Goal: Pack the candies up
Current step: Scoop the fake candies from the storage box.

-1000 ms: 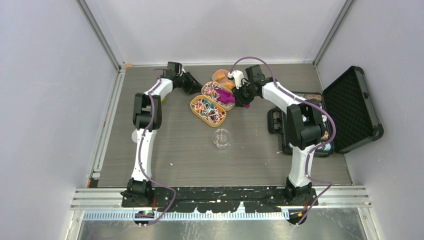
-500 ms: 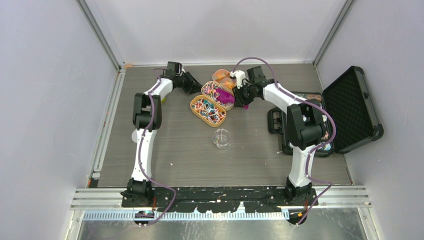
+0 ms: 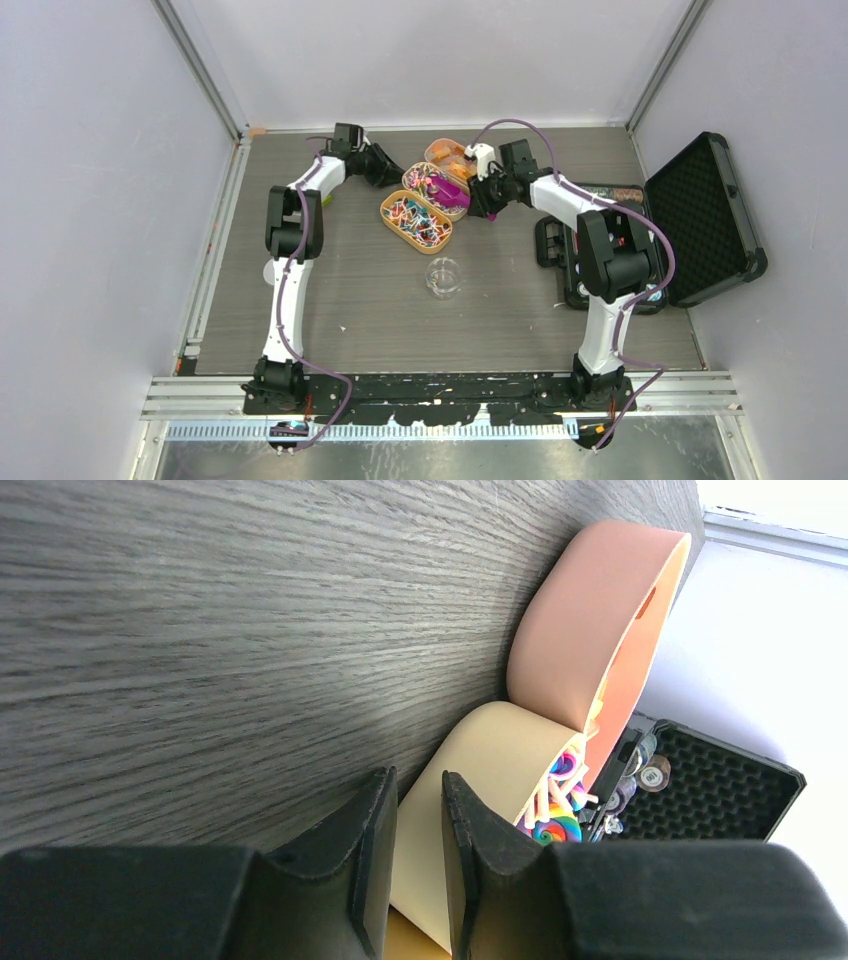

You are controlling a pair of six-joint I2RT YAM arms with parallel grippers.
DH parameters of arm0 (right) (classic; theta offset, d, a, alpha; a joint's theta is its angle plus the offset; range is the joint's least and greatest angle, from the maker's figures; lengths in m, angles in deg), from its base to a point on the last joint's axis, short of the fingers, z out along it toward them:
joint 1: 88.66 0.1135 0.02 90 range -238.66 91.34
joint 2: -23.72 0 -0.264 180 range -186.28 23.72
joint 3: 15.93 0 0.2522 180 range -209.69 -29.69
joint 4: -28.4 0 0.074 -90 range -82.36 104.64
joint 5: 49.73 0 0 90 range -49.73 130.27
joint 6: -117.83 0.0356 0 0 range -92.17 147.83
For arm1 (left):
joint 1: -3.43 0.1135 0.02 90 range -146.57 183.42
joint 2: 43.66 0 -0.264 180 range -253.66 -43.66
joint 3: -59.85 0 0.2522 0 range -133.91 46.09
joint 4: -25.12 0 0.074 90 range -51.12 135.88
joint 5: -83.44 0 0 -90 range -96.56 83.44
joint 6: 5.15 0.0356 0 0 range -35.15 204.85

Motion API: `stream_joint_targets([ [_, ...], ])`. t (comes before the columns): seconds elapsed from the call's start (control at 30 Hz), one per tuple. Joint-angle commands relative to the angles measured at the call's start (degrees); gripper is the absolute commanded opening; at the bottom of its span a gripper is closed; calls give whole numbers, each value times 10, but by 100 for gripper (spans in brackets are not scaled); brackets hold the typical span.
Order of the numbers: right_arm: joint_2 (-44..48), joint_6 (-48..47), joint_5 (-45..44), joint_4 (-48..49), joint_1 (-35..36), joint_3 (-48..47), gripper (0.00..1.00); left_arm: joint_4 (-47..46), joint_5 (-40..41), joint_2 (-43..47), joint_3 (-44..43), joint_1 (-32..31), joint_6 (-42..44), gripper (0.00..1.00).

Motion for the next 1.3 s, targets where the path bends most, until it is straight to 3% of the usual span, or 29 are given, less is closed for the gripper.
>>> stream_joint_targets([
  [0.0, 35, -5, 12, 79, -6, 30, 1, 31, -31, 33, 7, -19, 14, 25],
  [0.43, 43, -18, 11, 121, -9, 62, 0, 33, -26, 34, 4, -19, 13, 29],
  [0.7, 2, -18, -84, -81, 7, -67, 1, 32, -27, 33, 4, -20, 12, 28],
  [0.97, -12, -27, -120, -135, 32, -104, 0, 30, -28, 36, 7, -22, 12, 28],
  [1.27, -26, -25, -137, -102, 54, -111, 1, 27, -29, 37, 10, -26, 10, 28],
])
